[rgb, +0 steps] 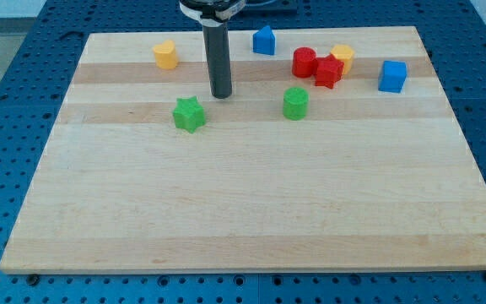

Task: Move your arm closer to the yellow heart

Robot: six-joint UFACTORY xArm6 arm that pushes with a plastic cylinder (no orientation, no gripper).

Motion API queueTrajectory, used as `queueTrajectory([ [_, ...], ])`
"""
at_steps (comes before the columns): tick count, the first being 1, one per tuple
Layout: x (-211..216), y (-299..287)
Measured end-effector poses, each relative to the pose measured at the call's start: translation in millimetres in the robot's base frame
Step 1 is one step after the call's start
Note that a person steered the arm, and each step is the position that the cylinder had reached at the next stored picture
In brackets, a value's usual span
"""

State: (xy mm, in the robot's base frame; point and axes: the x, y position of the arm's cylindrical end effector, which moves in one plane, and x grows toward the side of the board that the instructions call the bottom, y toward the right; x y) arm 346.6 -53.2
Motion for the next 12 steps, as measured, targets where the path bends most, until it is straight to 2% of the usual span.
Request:
queueTrajectory([
  [2, -5.8, -13.3],
  [9, -33.3, -6.3],
  [12, -66.6, -8.7],
])
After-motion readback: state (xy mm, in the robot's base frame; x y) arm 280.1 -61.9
